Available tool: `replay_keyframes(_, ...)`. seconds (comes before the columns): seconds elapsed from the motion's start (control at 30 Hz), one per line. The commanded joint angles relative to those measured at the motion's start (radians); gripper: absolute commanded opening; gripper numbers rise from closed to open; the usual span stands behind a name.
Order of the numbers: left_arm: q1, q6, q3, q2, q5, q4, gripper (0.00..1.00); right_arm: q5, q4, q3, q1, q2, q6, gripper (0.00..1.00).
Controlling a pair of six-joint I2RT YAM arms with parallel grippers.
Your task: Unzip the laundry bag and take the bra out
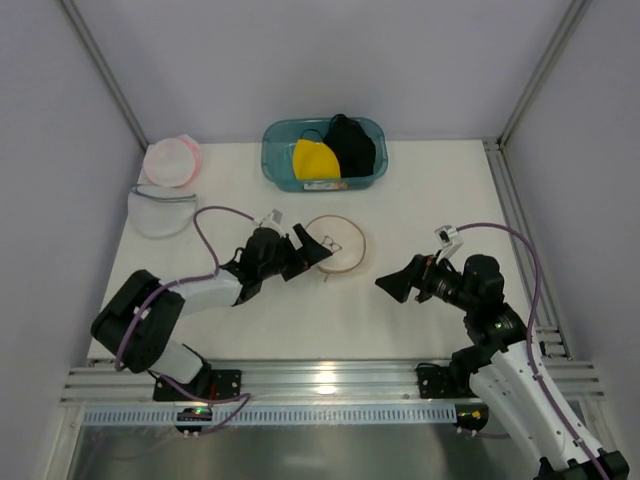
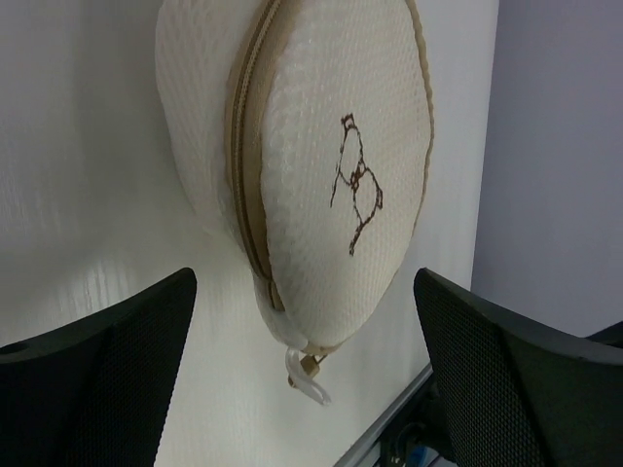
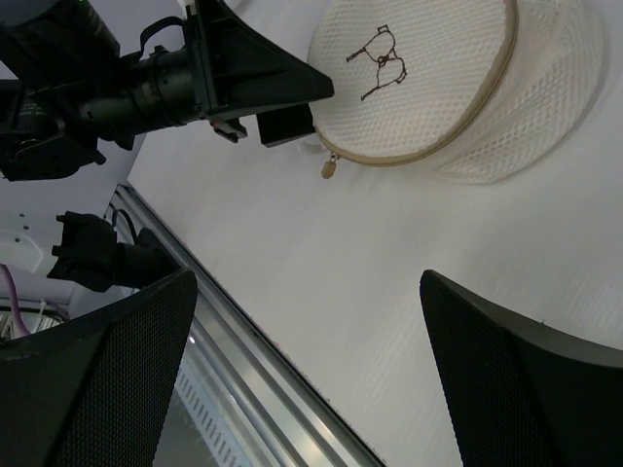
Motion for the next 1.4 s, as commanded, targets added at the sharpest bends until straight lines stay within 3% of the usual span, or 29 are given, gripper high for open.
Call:
replay_keyframes(0.0,0.0,-0.011,0.051,0.05,-0.076,0.128,0.94,0.01,0.079,-0.01,0.035,0.019,0.016,0.99)
replay_keyframes(0.13,0.0,0.014,0.059,0.075,-0.137,0.156,0.88,0.03,0.09,-0.018,0.07,0.027,0.018,0.99)
replay_keyframes(0.23,0.001,0.034,0.082,0.084,-0.136,0.135,0.69,0.047,0.095,-0.019,0.091,0.037,0.02,0.97)
replay_keyframes(0.27,0.001,0.035,0.086,0.086,-0.133,0.125,0.54,0.053,0.095,-0.019,0.097,0.04,0.018,0.96)
replay_keyframes(0.33,0.001,0.035,0.086,0.08,-0.122,0.122,0.37,0.068,0.087,-0.013,0.11,0.054,0.012,0.91)
replay_keyframes(0.37,0.001,0.032,0.083,0.075,-0.122,0.119,0.19,0.088,0.081,-0.008,0.116,0.063,0.006,0.87)
replay_keyframes(0.47,0.001,0.014,0.065,0.054,-0.122,0.118,0.0,0.141,0.067,0.013,0.162,0.112,-0.002,0.85)
replay_keyframes(0.63,-0.036,-0.055,0.031,-0.018,-0.189,0.099,0.0,0.321,0.057,0.073,0.333,0.233,-0.013,0.85)
replay_keyframes(0.83,-0.163,-0.14,0.027,-0.1,-0.351,0.015,0.0,0.581,0.057,0.191,0.496,0.421,-0.013,0.83)
replay_keyframes(0.97,-0.195,-0.186,0.063,-0.106,-0.363,-0.075,0.0,0.679,0.078,0.287,0.606,0.566,-0.019,0.82)
replay_keyframes(1.13,-0.201,-0.204,0.067,-0.123,-0.375,-0.102,0.0,0.766,0.067,0.341,0.644,0.68,-0.025,0.79)
replay_keyframes(1.27,-0.201,-0.207,0.048,-0.16,-0.415,-0.125,0.0,0.771,0.043,0.34,0.644,0.689,-0.005,0.66)
replay_keyframes(1.37,-0.2,-0.207,0.047,-0.175,-0.426,-0.126,0.0,0.775,0.029,0.325,0.676,0.676,0.024,0.63)
